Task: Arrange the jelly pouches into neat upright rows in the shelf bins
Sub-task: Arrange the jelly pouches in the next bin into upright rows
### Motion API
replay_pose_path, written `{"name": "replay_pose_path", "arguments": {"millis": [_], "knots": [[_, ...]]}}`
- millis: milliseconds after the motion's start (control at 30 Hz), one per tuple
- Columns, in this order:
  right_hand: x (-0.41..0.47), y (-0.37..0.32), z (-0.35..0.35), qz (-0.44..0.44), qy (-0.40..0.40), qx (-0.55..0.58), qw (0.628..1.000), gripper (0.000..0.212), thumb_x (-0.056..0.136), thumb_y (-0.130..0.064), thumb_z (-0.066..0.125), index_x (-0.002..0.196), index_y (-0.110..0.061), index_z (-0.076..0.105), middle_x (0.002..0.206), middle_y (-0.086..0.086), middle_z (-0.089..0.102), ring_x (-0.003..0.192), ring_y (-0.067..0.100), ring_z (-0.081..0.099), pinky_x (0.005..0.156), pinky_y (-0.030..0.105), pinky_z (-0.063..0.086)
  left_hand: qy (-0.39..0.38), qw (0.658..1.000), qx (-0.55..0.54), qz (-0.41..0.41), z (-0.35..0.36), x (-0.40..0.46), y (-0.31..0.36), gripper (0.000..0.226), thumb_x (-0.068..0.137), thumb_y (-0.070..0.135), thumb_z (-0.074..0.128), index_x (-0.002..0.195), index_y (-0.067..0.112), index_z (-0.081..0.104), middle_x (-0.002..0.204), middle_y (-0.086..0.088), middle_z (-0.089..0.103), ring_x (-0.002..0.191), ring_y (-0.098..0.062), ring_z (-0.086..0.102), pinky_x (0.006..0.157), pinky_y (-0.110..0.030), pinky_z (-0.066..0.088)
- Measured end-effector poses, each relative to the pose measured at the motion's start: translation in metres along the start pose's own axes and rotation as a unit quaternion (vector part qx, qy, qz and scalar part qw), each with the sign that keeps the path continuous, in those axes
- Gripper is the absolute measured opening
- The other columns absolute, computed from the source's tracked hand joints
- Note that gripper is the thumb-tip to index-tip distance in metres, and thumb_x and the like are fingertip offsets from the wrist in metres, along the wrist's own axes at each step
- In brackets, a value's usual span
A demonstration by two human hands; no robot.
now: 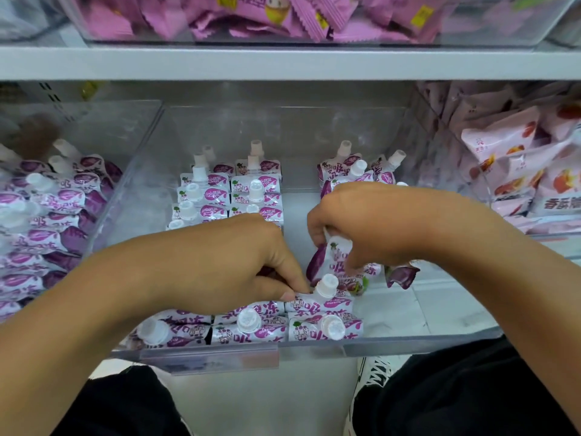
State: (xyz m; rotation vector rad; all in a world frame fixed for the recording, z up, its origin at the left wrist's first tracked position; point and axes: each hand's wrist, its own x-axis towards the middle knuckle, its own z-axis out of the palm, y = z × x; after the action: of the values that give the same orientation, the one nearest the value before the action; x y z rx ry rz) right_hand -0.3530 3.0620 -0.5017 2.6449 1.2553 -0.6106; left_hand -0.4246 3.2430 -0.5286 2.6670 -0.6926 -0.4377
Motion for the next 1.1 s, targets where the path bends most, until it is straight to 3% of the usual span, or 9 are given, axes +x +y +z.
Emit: {"name": "replay_pose_path", "arguments": {"millis": [133,233,333,433,600,733,800,933,1100], "knots": [[0.001,-0.003,0.003,-0.056,-0.010,0.099,0.994,0.030,0.081,-0.020,0.077,0.102,-0.036,0.065,0.082,-0.011,0.058,0.077,0.002,0.051,0.069,0.026,0.046,-0.022,1.000,-0.013,-0.014,-0.003,-0.002,0.003,0.021,0.090,0.049,0.059,0.089,0.033,0.071,0.089,0.011,0.071,0.075,-0.002,0.057,0.079,-0.023,0.048],[0.007,-0.001,0.003,-0.060,0.005,0.178,0.982,0.034,0.079,-0.021,0.081,0.103,-0.038,0.064,0.096,-0.017,0.060,0.089,0.003,0.062,0.077,0.023,0.052,-0.016,1.000,-0.009,-0.015,-0.004,-0.005,0.004,0.019,0.091,0.047,0.060,0.093,0.032,0.071,0.090,0.012,0.071,0.082,-0.002,0.062,0.083,-0.027,0.050],[0.007,0.002,0.004,-0.032,-0.021,0.204,0.978,0.041,0.073,-0.023,0.086,0.107,-0.035,0.066,0.081,-0.029,0.060,0.080,-0.003,0.061,0.068,0.016,0.048,0.006,0.999,-0.031,-0.001,-0.009,-0.007,0.003,0.011,0.089,0.040,0.067,0.090,0.031,0.072,0.085,0.016,0.071,0.081,0.000,0.064,0.078,-0.024,0.050],[0.007,0.005,0.009,-0.037,-0.049,0.171,0.983,0.017,0.079,-0.021,0.079,0.094,-0.021,0.071,0.077,-0.008,0.068,0.075,0.015,0.064,0.072,0.034,0.057,0.046,0.994,-0.095,-0.011,-0.016,-0.008,0.001,0.006,0.082,0.036,0.075,0.085,0.033,0.071,0.081,0.022,0.070,0.081,0.005,0.065,0.076,-0.017,0.049],[0.006,0.005,0.010,-0.018,-0.048,0.322,0.945,0.011,0.082,-0.006,0.076,0.084,-0.016,0.071,0.066,-0.007,0.066,0.061,0.009,0.061,0.064,0.029,0.059,0.089,0.994,-0.057,-0.026,-0.011,-0.002,-0.001,0.025,0.082,0.047,0.072,0.104,0.036,0.066,0.097,0.025,0.068,0.094,0.012,0.060,0.084,-0.012,0.047],[-0.010,0.015,-0.002,0.021,-0.011,0.278,0.960,0.045,0.077,-0.008,0.082,0.113,-0.027,0.064,0.098,-0.014,0.069,0.075,-0.003,0.067,0.069,0.018,0.054,0.003,0.999,0.010,-0.044,-0.001,0.005,0.004,0.031,0.089,0.056,0.056,0.113,0.037,0.058,0.105,0.019,0.067,0.099,0.000,0.061,0.090,-0.026,0.047],[-0.026,0.019,-0.011,0.046,0.061,0.157,0.985,0.052,0.074,-0.016,0.085,0.116,-0.038,0.064,0.089,-0.021,0.063,0.077,-0.010,0.060,0.071,0.011,0.047,-0.003,0.996,0.081,-0.032,0.002,0.009,0.007,0.030,0.093,0.058,0.048,0.106,0.034,0.060,0.093,0.013,0.064,0.094,-0.010,0.058,0.083,-0.028,0.036],[-0.030,0.013,0.001,0.076,-0.029,-0.008,0.997,0.069,0.082,-0.015,0.076,0.139,-0.041,0.049,0.138,-0.011,0.053,0.123,0.015,0.052,0.099,0.031,0.046,-0.018,0.994,0.091,-0.053,0.001,0.015,0.010,0.032,0.096,0.053,0.046,0.100,0.028,0.065,0.080,0.006,0.060,0.086,-0.018,0.055,0.078,-0.028,0.027],[-0.016,0.004,0.010,0.070,-0.083,-0.067,0.992,0.050,0.090,-0.005,0.063,0.134,-0.026,0.055,0.128,0.000,0.058,0.111,0.023,0.060,0.077,0.027,0.044,-0.008,0.998,0.039,-0.048,0.000,0.014,0.007,0.024,0.093,0.048,0.057,0.083,0.029,0.066,0.069,0.005,0.059,0.069,-0.015,0.055,0.061,-0.023,0.032]]}}
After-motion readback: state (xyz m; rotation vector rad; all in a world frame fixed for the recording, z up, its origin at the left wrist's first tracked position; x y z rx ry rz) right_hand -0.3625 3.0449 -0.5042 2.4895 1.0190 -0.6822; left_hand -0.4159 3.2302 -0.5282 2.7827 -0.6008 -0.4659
